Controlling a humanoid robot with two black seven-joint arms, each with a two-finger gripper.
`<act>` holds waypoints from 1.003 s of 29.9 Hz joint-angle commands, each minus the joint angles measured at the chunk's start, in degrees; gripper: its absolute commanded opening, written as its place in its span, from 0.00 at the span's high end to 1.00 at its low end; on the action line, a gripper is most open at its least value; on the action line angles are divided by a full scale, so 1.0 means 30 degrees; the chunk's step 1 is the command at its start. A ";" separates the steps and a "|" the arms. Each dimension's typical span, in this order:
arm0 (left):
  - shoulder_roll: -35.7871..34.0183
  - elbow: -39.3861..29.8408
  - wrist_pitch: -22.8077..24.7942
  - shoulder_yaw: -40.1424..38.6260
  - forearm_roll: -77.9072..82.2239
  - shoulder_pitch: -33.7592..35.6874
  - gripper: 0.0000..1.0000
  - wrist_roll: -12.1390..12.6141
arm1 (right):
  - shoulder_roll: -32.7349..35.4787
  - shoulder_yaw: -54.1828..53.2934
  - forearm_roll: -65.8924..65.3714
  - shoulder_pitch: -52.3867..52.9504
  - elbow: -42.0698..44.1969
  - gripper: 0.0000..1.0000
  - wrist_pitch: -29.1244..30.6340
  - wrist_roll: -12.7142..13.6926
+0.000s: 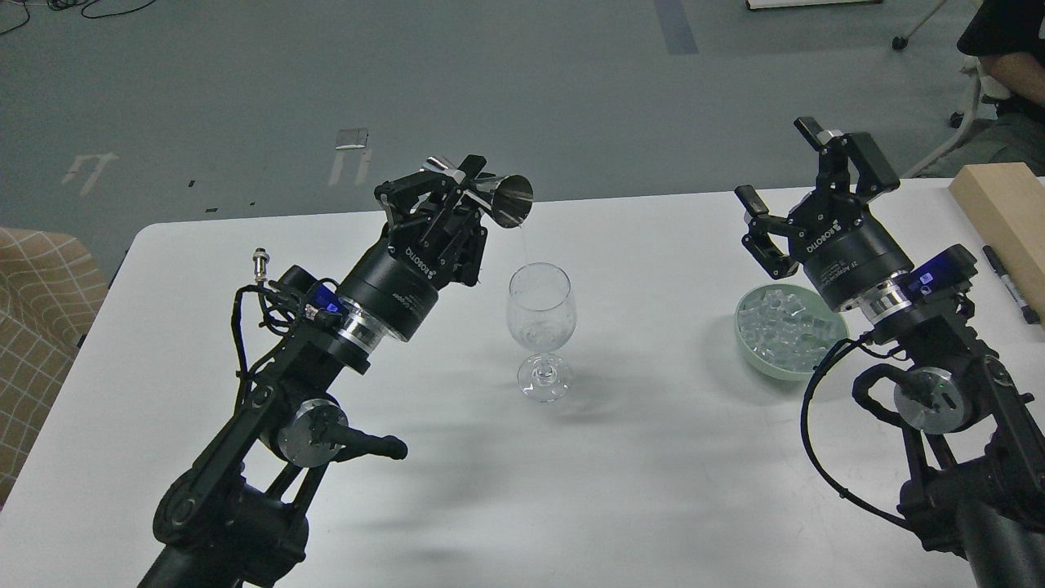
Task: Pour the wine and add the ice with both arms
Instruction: 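Tilt the silver cup with the left gripper to pour into the glass, then rotate the silver cup back upright with the left gripper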
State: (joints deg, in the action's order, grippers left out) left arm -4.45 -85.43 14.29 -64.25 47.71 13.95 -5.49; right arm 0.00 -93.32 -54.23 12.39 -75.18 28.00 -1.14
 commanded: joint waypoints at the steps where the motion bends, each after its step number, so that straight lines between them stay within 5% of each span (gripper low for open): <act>1: 0.0018 0.0029 -0.0017 -0.0027 0.0474 0.0010 0.91 -0.0074 | 0.0000 0.0024 0.0000 -0.0029 -0.0017 0.00 0.0000 0.0001; 14: 0.0018 0.0146 -0.0280 -0.0173 0.1852 0.0068 0.92 -0.0660 | 0.0000 0.0024 0.0029 -0.0029 -0.0017 0.00 0.0000 0.0001; 18: 0.0019 0.0205 -0.0660 -0.0145 0.2319 0.0010 0.92 -0.1449 | 0.0000 0.0024 0.0029 0.0000 -0.0017 0.00 0.0000 0.0001; 30: 0.0458 0.0175 -0.1218 0.0031 0.3082 -0.0049 0.92 -0.1569 | 0.0000 -0.0034 0.0029 0.0059 -0.0046 0.00 0.0000 0.0001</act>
State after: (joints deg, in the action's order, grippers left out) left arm -3.13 -84.81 10.75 -64.31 56.86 13.81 -10.19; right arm 0.00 -93.35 -54.14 12.52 -75.28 28.00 -1.14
